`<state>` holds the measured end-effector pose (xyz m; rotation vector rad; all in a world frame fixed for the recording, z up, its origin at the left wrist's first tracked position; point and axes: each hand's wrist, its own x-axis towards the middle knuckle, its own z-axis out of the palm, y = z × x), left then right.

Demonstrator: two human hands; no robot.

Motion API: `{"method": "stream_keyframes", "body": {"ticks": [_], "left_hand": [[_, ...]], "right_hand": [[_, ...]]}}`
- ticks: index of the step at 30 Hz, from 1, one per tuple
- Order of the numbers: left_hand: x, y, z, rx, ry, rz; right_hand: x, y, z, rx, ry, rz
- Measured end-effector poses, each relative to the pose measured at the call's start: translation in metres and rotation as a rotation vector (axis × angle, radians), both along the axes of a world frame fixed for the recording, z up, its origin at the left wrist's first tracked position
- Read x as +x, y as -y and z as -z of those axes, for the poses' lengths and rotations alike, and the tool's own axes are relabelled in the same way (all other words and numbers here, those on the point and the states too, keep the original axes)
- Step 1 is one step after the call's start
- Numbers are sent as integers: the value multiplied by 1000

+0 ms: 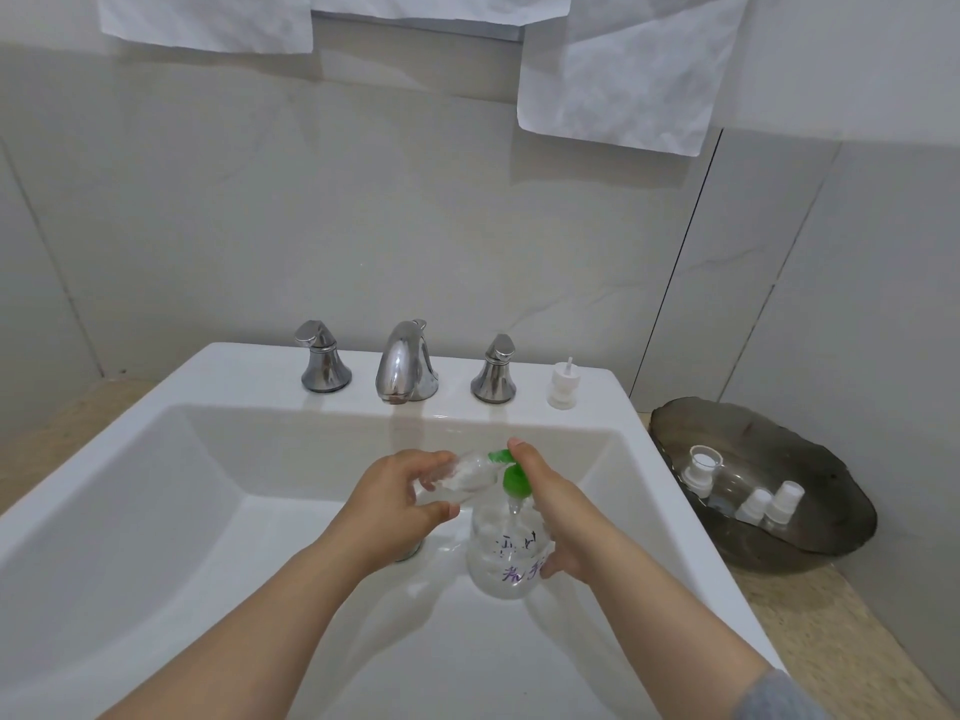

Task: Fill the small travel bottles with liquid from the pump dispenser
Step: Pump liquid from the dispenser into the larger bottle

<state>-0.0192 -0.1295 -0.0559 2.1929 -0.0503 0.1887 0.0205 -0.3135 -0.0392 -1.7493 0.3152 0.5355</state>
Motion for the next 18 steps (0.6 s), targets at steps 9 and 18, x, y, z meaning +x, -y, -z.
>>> {"method": "stream_keyframes", "body": {"ticks": [9,18], "left_hand": [[-1,0,2,22,-29,-4],[2,-2,-3,-28,14,-12]], "right_hand": [[1,0,3,-21,19,-14],[5,1,7,17,-32,-18]]}}
